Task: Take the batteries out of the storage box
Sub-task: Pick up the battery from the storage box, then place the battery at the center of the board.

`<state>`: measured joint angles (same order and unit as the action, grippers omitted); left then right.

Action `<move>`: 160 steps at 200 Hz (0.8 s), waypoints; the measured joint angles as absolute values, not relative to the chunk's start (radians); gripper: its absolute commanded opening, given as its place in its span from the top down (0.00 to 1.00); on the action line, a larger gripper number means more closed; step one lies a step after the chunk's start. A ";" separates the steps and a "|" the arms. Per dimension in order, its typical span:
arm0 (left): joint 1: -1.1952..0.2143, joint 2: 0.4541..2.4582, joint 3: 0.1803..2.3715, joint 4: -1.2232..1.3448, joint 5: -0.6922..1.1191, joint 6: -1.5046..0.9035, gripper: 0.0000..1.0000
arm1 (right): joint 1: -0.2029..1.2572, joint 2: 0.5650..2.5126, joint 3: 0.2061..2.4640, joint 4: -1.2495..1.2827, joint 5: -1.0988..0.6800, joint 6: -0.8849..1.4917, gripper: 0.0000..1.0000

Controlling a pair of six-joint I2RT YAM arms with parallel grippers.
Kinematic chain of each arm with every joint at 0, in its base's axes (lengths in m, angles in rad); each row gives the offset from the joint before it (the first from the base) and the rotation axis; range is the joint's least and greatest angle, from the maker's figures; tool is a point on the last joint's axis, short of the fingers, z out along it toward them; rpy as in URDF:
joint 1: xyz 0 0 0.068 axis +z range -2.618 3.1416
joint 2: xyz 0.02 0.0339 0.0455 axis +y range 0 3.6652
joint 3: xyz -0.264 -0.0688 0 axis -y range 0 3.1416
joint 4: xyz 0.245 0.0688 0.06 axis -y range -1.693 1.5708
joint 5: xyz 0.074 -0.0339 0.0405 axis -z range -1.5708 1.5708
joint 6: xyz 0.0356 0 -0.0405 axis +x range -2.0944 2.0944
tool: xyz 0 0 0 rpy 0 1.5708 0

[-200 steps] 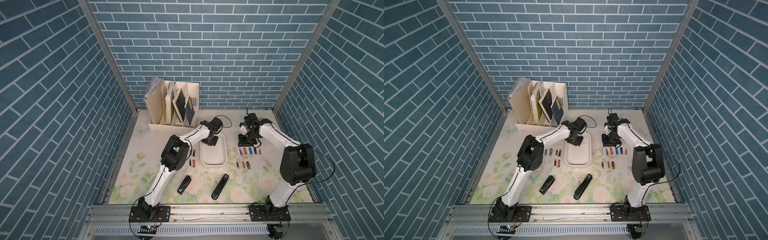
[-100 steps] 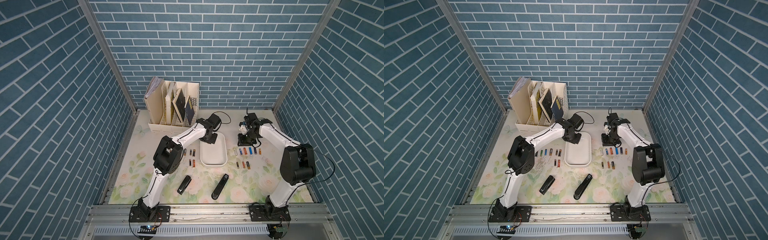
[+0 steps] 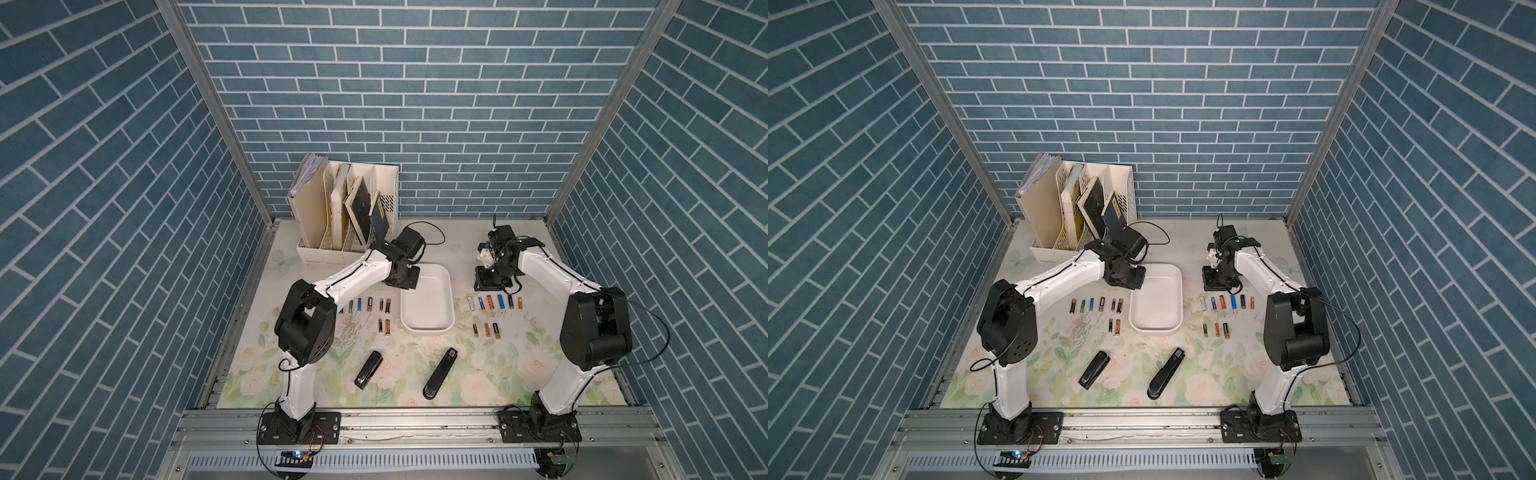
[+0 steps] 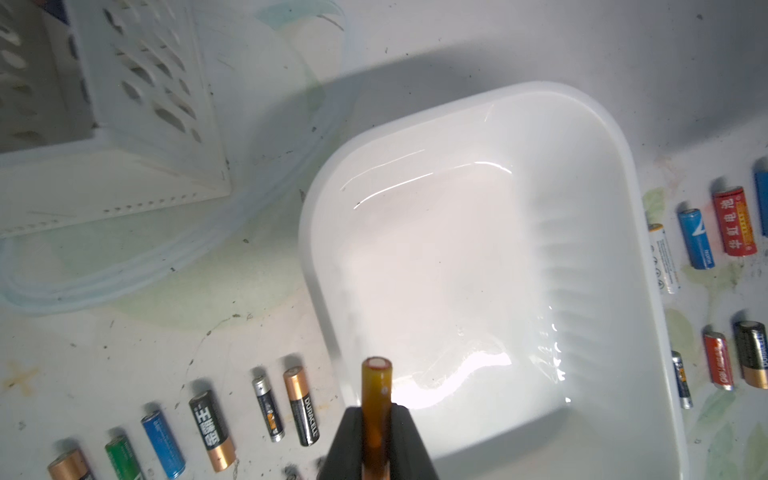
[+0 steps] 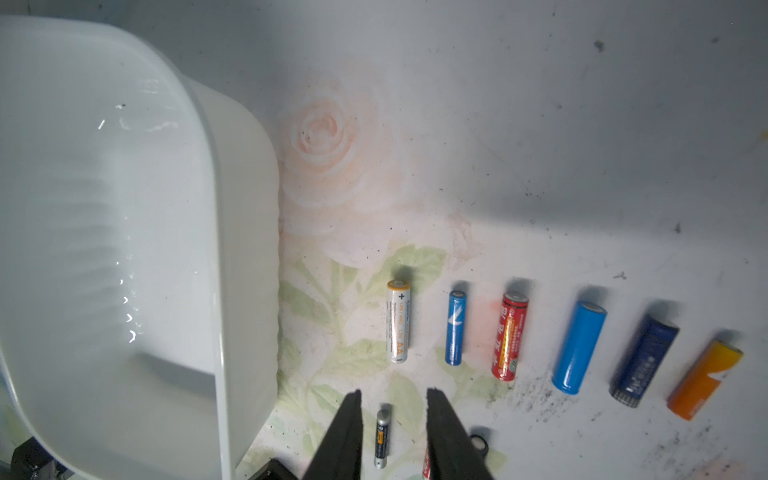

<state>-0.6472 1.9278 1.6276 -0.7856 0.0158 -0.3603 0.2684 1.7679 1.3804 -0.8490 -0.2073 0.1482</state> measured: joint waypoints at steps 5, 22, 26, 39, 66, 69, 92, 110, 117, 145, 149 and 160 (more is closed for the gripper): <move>-0.643 1.914 1.613 -0.784 0.015 -0.363 0.83 | 0.268 1.768 1.380 -0.849 -0.208 0.148 0.70; -0.624 1.855 1.551 -0.776 0.009 -0.373 0.83 | 0.268 1.768 1.380 -0.846 -0.209 0.148 0.70; -0.619 1.838 1.534 -0.774 0.007 -0.376 0.83 | 0.268 1.768 1.380 -0.846 -0.210 0.148 0.70; -0.604 1.788 1.479 -0.770 0.002 -0.384 0.83 | 0.268 1.768 1.379 -0.844 -0.211 0.148 0.70; -0.572 1.691 1.356 -0.757 -0.006 -0.405 0.83 | 0.268 1.768 1.365 -0.839 -0.211 0.148 0.70; -0.568 1.682 1.343 -0.755 -0.007 -0.408 0.83 | 0.268 1.768 1.363 -0.838 -0.212 0.148 0.70; -0.553 1.626 1.241 -0.737 -0.008 -0.433 0.83 | 0.268 1.768 1.352 -0.837 -0.212 0.147 0.70; -0.550 1.608 1.167 -0.722 -0.012 -0.461 0.83 | 0.268 1.768 1.351 -0.837 -0.212 0.147 0.70; -0.550 1.607 1.143 -0.716 -0.012 -0.474 0.83 | 0.268 1.768 1.351 -0.836 -0.212 0.147 0.70; -0.550 1.608 1.056 -0.678 -0.007 -0.526 0.83 | 0.268 1.768 1.351 -0.836 -0.212 0.138 0.70; -0.550 1.608 1.047 -0.672 -0.006 -0.532 0.83 | 0.268 1.768 1.351 -0.836 -0.212 0.135 0.70; -0.550 1.611 1.020 -0.655 -0.001 -0.552 0.83 | 0.268 1.768 1.351 -0.836 -0.211 0.131 0.70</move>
<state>-0.5499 1.6108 1.0203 -0.6548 -0.0013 -0.5518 0.2680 1.7679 1.3506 -0.8360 -0.2111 0.1307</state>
